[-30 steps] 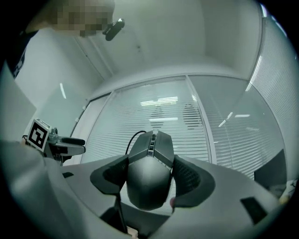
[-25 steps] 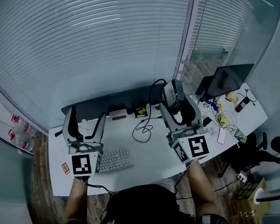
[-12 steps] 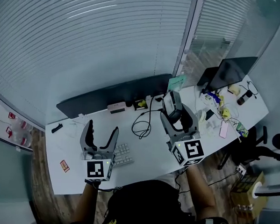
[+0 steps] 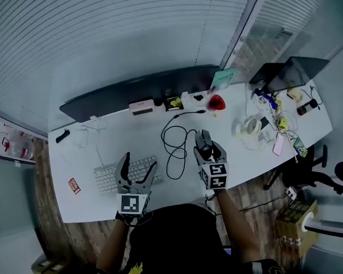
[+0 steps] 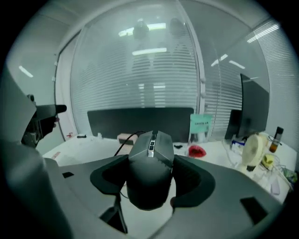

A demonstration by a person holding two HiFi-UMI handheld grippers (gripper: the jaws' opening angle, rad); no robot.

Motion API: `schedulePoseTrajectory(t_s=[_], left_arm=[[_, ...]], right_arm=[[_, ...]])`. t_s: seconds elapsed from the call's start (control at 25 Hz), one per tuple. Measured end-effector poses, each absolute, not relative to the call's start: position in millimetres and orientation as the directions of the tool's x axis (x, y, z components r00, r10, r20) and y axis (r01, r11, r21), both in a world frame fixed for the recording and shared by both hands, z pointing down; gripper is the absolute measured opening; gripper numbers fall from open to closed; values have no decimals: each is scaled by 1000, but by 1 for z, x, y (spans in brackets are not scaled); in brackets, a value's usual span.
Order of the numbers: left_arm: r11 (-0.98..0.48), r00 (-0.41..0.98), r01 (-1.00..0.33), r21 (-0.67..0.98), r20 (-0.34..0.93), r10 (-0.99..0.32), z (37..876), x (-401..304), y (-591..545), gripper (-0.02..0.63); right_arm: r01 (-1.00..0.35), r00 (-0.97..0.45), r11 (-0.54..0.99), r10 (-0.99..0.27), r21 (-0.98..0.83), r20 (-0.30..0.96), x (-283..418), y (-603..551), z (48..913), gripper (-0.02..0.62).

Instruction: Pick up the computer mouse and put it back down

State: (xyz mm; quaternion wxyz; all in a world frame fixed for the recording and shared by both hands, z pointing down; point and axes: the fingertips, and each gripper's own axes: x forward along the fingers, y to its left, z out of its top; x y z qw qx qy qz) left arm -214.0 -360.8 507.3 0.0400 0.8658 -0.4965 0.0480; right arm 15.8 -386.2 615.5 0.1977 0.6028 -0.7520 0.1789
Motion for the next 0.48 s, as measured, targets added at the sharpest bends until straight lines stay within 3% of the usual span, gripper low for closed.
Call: schedulePoseTrajectory(t_s=[0.2, 0.48], left_arm=[[-486, 481, -872, 54, 265, -835, 574, -224, -364, 357], [-447, 436, -893, 48, 339, -834, 612, -251, -353, 348]], right_arm=[[-984, -163, 167, -690, -64, 706, 16, -367, 734, 302], [-966, -195, 255, -609, -44, 769, -2, -360, 793, 305]])
